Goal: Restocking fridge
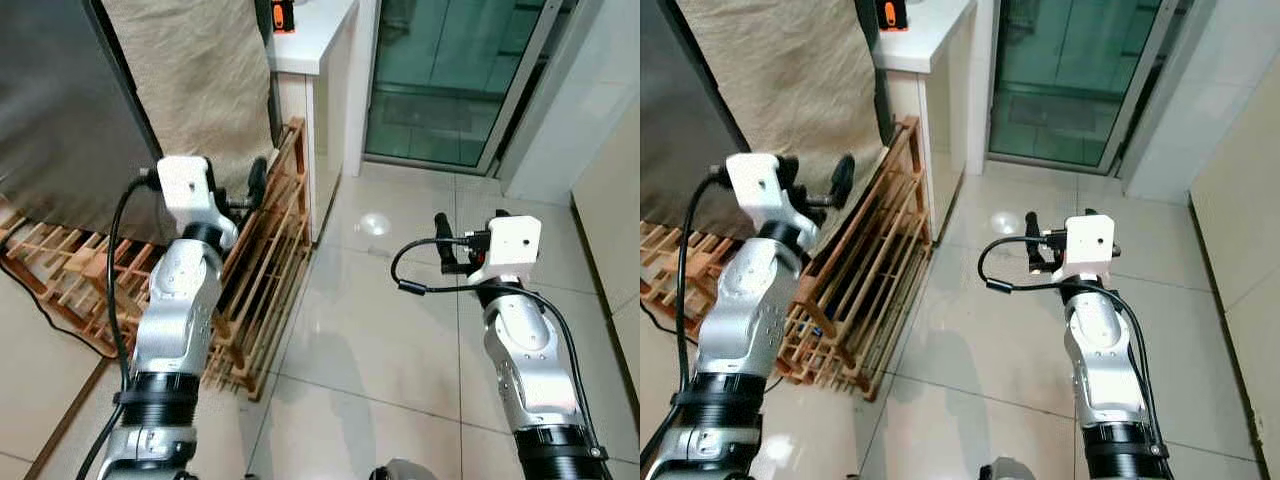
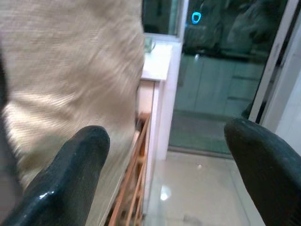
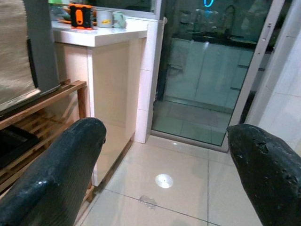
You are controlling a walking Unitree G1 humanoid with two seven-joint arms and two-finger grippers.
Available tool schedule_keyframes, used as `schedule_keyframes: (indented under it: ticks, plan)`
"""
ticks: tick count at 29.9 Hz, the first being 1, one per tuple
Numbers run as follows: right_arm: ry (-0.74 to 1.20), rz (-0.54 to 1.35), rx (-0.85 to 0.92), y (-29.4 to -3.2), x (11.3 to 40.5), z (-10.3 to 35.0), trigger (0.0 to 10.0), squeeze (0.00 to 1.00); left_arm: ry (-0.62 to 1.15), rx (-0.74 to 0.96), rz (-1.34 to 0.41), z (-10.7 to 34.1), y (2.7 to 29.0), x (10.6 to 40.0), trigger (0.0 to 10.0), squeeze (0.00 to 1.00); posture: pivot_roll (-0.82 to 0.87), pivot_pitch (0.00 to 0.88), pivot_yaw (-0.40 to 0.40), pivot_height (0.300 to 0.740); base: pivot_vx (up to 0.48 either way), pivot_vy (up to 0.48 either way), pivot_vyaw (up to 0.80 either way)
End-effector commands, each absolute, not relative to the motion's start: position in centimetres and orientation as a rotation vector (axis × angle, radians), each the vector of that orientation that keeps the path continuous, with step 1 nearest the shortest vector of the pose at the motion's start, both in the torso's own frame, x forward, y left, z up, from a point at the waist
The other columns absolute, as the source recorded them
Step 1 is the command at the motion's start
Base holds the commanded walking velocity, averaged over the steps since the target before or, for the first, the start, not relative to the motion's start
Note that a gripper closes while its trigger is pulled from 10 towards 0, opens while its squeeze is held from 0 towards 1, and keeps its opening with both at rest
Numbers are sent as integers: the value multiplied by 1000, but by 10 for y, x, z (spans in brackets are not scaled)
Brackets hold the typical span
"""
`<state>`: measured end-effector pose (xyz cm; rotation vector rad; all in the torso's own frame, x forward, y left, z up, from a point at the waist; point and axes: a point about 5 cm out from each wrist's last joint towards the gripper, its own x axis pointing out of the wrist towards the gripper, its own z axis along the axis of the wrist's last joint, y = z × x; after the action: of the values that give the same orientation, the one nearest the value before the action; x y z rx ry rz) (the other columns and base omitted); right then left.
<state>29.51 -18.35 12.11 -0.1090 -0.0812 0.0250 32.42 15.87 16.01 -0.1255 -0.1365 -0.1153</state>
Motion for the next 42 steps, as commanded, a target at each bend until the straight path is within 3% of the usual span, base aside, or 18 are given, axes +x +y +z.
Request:
schedule_keyframes:
  ticks: [1, 17, 21, 25, 29, 35, 42]
  plan:
    - [-85, 45, -117, -180, 296, 123, 10000, 0, -136, -116, -102, 162, 162, 325, 10000, 0, -131, 0, 49, 740, 0, 0, 625]
    - [-68, 109, -124, -173, 296, 121, 10000, 0, -167, -21, -173, 170, 140, 324, 10000, 0, -134, 0, 50, 740, 0, 0, 545]
    - [-122, 87, -73, -175, 292, 128, 10000, 0, -148, 17, -167, 162, 145, 320, 10000, 0, -134, 0, 53, 740, 0, 0, 491]
    - [-159, 80, 12, -179, 266, 135, 10000, 0, -118, 27, -189, 142, 170, 287, 10000, 0, -128, 0, 53, 740, 0, 0, 505]
    - [-123, 91, 2, -182, 244, 126, 10000, 0, -112, 21, -211, 134, 174, 253, 10000, 0, -127, 0, 50, 740, 0, 0, 136]
    - [-122, 72, -7, -186, 258, 127, 10000, 0, -149, -69, -96, 156, 168, 273, 10000, 0, -116, 0, 35, 740, 176, 0, 0]
    - [-129, 85, -45, -183, 269, 133, 10000, 0, -178, -92, -104, 169, 163, 283, 10000, 0, -119, 0, 37, 740, 480, 0, 368]
